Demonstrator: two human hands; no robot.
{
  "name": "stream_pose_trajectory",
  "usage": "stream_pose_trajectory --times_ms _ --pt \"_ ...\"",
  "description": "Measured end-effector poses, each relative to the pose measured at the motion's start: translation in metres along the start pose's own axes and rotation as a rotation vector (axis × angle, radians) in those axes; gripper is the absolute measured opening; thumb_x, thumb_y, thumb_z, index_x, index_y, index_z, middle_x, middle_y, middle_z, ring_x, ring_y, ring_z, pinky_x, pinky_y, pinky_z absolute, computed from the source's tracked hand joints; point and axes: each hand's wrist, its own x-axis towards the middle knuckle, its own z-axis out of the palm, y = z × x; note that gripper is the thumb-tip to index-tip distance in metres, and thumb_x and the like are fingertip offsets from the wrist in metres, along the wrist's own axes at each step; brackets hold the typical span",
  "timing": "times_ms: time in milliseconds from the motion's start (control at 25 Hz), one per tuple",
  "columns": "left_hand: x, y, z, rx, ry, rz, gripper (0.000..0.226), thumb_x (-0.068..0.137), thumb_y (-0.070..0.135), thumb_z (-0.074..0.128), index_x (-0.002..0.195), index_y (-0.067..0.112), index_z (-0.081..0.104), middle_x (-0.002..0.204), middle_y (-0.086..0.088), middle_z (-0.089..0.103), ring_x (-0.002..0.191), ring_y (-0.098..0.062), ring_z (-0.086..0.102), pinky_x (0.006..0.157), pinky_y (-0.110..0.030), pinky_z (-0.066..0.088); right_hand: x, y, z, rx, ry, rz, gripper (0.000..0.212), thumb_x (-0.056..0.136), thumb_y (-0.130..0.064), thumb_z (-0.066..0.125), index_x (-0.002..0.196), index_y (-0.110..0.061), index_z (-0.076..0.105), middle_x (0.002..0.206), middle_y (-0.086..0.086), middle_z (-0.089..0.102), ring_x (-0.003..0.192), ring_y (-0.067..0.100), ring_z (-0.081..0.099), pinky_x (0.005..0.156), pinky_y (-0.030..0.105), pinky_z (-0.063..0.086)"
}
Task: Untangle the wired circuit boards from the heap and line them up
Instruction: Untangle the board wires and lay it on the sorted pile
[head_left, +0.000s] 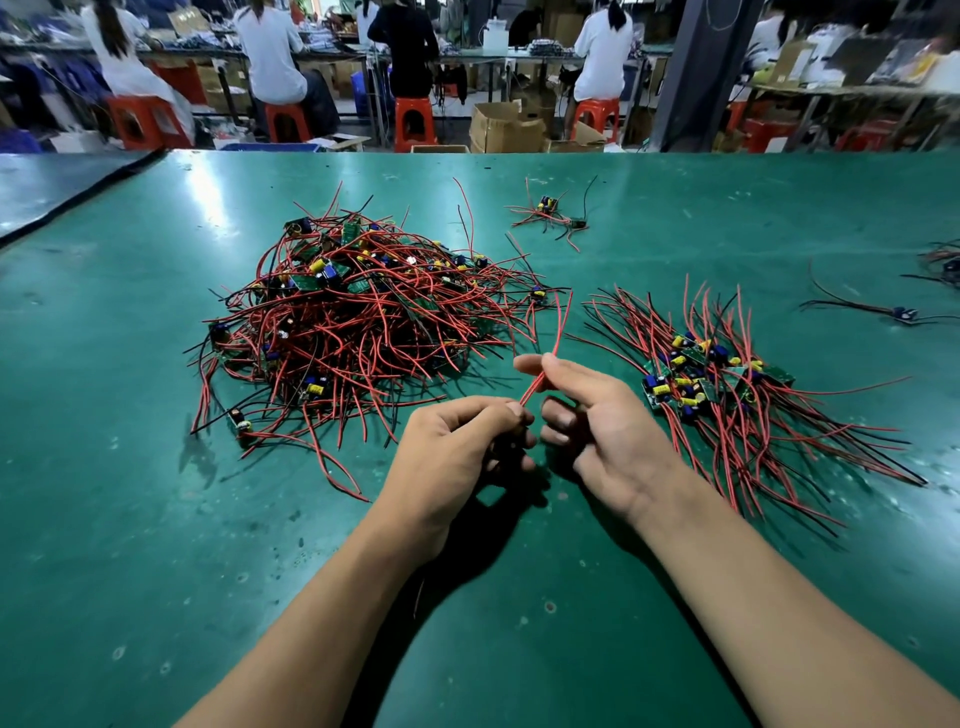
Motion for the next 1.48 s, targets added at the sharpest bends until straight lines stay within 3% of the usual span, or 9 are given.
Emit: stream_pose_trajectory --times_ms 120,200,400,600,800,1040,1280,1360,1480 --pt "0.0 0.001 0.0 -0.063 0.024 -0.022 0.017 0.09 0.007 0.06 0.078 0.006 0.072 0.07 -0.011 0.067 0.054 -0.019 0.061 0.059 -0.028 0.049 0.002 -0.004 0.0 0.236 -0.017 0.038 0.022 0.098 -0.019 0.053 0.097 -0.008 0.071 0.064 -0.009 0.057 0.043 0.004 0.032 0.041 0.015 0.029" --pt "-0.001 0.001 0.0 -0.062 0.022 -0.028 0.018 0.09 0.007 0.06 0.076 0.007 0.072 0.069 -0.012 0.067 0.054 -0.019 0.06 0.056 -0.025 0.048 0.003 -0.006 -0.002 0.302 -0.001 0.047 0.023 0.097 -0.019 0.055 0.093 -0.007 0.074 0.064 -0.008 0.055 0.044 0.004 0.033 0.041 0.015 0.032" --pt "-0.001 0.001 -0.003 -0.029 0.082 0.003 0.018 0.091 0.005 0.06 0.078 0.003 0.071 0.07 -0.013 0.066 0.054 -0.019 0.061 0.054 -0.022 0.051 0.006 -0.013 -0.011 0.322 0.084 0.054 0.026 0.092 -0.021 0.063 0.074 -0.009 0.079 0.066 -0.004 0.054 0.048 0.004 0.046 0.047 0.016 0.046" --pt "0.0 0.005 -0.004 -0.063 0.094 -0.024 0.016 0.091 0.006 0.058 0.08 0.002 0.07 0.07 -0.013 0.065 0.052 -0.019 0.059 0.053 -0.022 0.05 0.008 -0.013 -0.016 0.402 0.099 -0.015 0.012 0.093 -0.009 0.061 0.087 -0.004 0.071 0.069 0.004 0.07 0.058 0.008 0.068 0.056 0.021 0.058" --pt "-0.001 0.005 -0.003 -0.054 0.065 -0.03 0.018 0.092 0.006 0.058 0.079 0.004 0.07 0.069 -0.012 0.065 0.051 -0.018 0.06 0.053 -0.021 0.049 0.008 -0.008 -0.012 0.379 0.114 -0.114 0.003 0.089 -0.004 0.064 0.091 -0.003 0.066 0.076 0.011 0.074 0.069 0.017 0.074 0.062 0.024 0.06" --pt "0.002 0.006 -0.006 -0.085 0.091 -0.038 0.02 0.091 0.007 0.059 0.076 0.007 0.072 0.068 -0.011 0.067 0.05 -0.016 0.061 0.048 -0.019 0.049 0.009 -0.01 -0.014 0.335 0.167 -0.153 0.005 0.091 -0.006 0.065 0.086 -0.007 0.065 0.07 0.005 0.073 0.062 0.012 0.071 0.059 0.022 0.059" --pt "0.001 0.008 -0.007 -0.099 0.09 -0.043 0.017 0.091 0.007 0.059 0.079 0.005 0.07 0.067 -0.01 0.066 0.05 -0.017 0.06 0.05 -0.02 0.048 0.008 -0.015 -0.012 0.608 0.098 0.1 0.013 0.074 -0.016 0.072 0.067 -0.005 0.075 0.063 0.0 0.067 0.05 0.006 0.063 0.049 0.02 0.055" --pt "0.001 0.009 -0.008 -0.106 0.083 -0.05 0.017 0.092 0.007 0.058 0.08 0.004 0.069 0.066 -0.009 0.065 0.05 -0.017 0.059 0.051 -0.02 0.048 0.008 -0.013 -0.013 0.555 0.046 0.138 0.013 0.075 -0.019 0.073 0.073 -0.006 0.075 0.065 -0.001 0.061 0.048 0.004 0.056 0.046 0.019 0.051" --pt "0.0 0.01 -0.007 -0.139 0.044 -0.083 0.016 0.092 0.007 0.056 0.082 0.004 0.067 0.065 -0.009 0.063 0.049 -0.016 0.057 0.05 -0.02 0.046 0.004 -0.004 -0.008 0.283 -0.119 0.169 0.023 0.075 -0.023 0.076 0.093 -0.01 0.075 0.071 -0.003 0.054 0.051 0.004 0.047 0.052 0.019 0.047"
